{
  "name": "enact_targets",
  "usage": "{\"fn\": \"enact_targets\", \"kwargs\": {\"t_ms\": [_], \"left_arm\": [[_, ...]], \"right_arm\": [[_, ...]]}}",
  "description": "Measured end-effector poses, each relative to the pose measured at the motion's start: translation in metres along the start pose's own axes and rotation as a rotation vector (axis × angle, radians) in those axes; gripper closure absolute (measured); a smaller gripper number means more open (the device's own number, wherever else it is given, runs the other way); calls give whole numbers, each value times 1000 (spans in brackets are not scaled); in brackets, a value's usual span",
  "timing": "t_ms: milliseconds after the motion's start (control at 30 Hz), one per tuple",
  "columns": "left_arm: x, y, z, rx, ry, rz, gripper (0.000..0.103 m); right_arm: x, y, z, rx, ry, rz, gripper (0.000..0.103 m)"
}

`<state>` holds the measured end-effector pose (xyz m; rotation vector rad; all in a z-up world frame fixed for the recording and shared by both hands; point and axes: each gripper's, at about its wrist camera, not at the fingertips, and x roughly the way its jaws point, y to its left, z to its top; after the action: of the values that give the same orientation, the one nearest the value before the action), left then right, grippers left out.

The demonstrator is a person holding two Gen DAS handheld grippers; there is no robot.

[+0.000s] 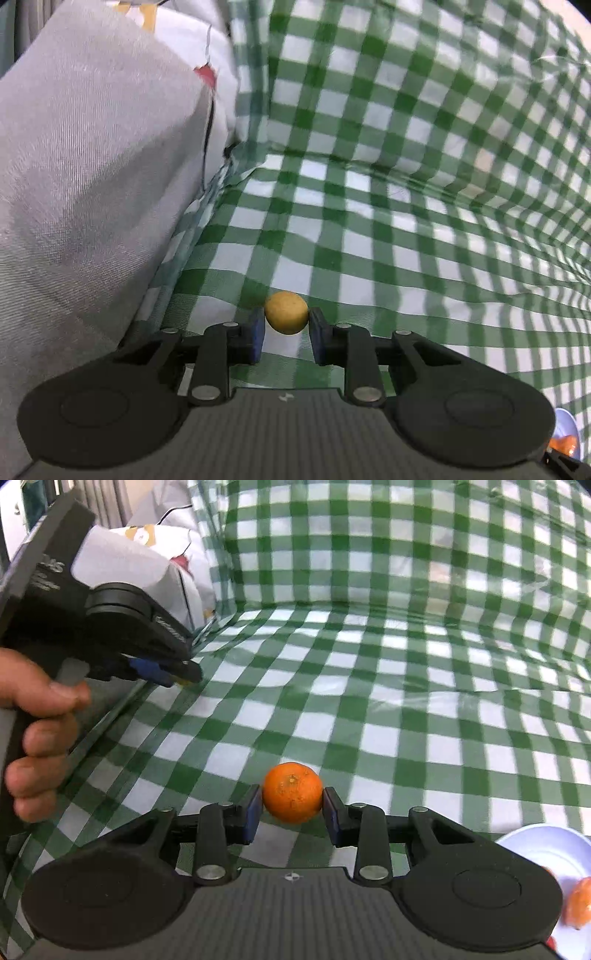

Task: Organize fruits
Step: 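Carry the yellow fruit and orange over the blue plate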

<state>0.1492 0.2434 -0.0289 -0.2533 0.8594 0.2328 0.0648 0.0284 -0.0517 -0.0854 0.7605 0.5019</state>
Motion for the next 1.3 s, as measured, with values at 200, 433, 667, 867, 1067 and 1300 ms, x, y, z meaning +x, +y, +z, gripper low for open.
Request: {"fn": "enact_targets", "kwargs": {"t_ms": [200,433,667,867,1067,1300], "left_arm": [[-37,-14,-5,20,-55,-32,75],[-95,-37,-35,77,-125,-54,75],[-155,-56,-115,188,-129,-133,75],[-182,-79,-162,316,-147,-211,75],[-181,-103,-175,376,-176,-282,75],[-167,-126,-167,386,-191,-352,75]], "right_arm": [[-25,-12,6,14,-25,-42,66],[-66,-30,11,92,-77,-80,66],[-126,-53,-9,150,-156,-87,66],[-179,-82,-52,175,-207,-141,66],[-198,-117,-94,273,-253,-201,66],[-176,-148,-99,308,-205,-296,66]]}}
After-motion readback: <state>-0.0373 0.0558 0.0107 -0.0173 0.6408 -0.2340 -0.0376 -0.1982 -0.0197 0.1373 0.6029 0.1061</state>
